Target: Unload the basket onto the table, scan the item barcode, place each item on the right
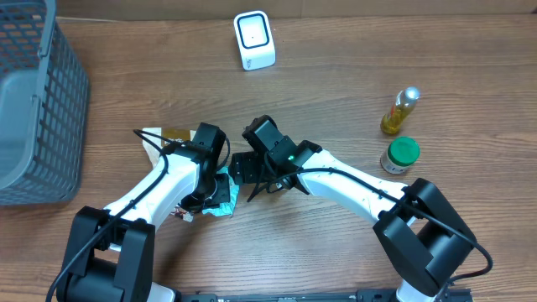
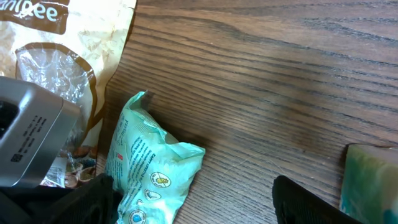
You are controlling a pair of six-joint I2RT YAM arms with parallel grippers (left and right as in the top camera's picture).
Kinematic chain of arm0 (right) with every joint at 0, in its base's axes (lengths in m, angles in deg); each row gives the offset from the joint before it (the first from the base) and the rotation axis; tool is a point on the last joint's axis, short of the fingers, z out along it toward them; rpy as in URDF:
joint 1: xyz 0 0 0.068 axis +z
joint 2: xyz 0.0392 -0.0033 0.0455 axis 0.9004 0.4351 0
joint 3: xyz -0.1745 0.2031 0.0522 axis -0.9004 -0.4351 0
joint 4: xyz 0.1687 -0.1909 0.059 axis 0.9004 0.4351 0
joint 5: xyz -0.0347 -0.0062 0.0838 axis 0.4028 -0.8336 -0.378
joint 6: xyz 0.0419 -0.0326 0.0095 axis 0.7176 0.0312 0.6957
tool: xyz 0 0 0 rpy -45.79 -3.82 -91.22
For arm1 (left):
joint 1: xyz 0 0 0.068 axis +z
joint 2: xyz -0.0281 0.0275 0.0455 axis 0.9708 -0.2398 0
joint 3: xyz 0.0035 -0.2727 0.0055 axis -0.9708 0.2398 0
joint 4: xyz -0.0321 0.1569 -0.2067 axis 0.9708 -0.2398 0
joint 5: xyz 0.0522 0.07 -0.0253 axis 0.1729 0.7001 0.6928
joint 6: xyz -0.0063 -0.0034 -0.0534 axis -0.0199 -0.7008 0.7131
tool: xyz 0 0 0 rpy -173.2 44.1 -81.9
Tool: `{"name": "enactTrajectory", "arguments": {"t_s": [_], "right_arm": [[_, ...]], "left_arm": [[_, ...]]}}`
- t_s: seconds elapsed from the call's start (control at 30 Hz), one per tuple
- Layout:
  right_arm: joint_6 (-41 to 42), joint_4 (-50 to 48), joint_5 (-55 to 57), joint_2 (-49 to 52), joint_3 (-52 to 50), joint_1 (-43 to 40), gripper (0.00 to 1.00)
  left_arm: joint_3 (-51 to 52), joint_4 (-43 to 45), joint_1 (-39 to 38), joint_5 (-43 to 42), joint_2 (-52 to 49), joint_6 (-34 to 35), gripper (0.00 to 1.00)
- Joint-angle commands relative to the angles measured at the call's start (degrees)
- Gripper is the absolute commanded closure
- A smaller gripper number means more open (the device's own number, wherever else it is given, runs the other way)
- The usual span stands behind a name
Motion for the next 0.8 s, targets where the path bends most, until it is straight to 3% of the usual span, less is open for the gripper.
{"name": "enactTrajectory", "arguments": {"t_s": [0.0,0.1,0.3,0.77], "right_arm": [[0.79,-1.05,-0.28,0.24,-0.15,0.24,0.21],[1.9,-1.55,-0.26,0.7,-0.15,0.22,0.21],[1.81,-4.13,-5.31,3.69,-0.15,0.22,0.2],[1.64,-4.87,-5.9,3.8,-0.13,0.22,0.2]], "left_arm": [[0.59,0.68,-0.26,4.55,-0.85,1.2,0.96],[0.59,1.11,-0.26,4.0,-0.85,0.79,0.96],[0.26,1.99,-0.24,-5.05,-0.7,-8.44,0.96],[-6.97,-5.31,-0.24,-7.45,14.51,-8.11,0.96]]}}
